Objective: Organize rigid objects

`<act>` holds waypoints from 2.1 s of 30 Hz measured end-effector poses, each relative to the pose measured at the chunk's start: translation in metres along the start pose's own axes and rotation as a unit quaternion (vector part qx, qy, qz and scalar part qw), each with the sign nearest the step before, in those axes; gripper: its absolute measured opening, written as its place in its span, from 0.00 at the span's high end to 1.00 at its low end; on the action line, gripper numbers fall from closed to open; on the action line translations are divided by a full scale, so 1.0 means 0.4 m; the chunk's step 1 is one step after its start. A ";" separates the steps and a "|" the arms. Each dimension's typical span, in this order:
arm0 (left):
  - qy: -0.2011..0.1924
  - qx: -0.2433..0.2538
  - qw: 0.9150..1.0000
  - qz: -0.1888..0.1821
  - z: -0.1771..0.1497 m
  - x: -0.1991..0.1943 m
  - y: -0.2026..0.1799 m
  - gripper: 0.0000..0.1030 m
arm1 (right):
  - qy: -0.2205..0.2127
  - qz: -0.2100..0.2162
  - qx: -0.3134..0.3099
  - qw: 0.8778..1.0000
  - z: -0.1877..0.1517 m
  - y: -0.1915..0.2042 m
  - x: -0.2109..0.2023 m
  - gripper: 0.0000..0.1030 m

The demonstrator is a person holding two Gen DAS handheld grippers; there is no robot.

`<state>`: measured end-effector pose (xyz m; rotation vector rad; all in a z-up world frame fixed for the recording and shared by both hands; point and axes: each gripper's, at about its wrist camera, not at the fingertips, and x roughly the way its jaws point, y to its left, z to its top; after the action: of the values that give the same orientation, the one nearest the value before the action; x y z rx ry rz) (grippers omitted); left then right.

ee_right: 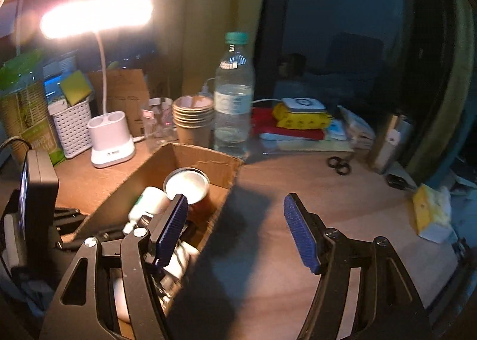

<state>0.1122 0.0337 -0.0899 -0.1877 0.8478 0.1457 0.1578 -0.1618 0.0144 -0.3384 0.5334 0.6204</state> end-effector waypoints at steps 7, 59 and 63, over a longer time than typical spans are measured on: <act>-0.007 0.005 1.000 0.004 -0.001 -0.009 -0.006 0.86 | -0.001 -0.039 0.033 0.999 -0.063 -0.058 -0.055 0.32; -0.262 0.026 0.965 0.000 0.030 -0.514 -0.144 0.09 | -0.082 -0.119 0.099 0.985 -0.097 -0.127 -0.303 0.31; -0.263 0.029 0.964 0.001 0.027 -0.517 -0.149 0.09 | -0.074 -0.117 0.099 0.985 -0.102 -0.128 -0.292 0.31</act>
<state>-0.0028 -0.0330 0.0795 -0.0852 0.3216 0.1620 0.0948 -0.2730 0.0544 -0.1620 0.4003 0.3584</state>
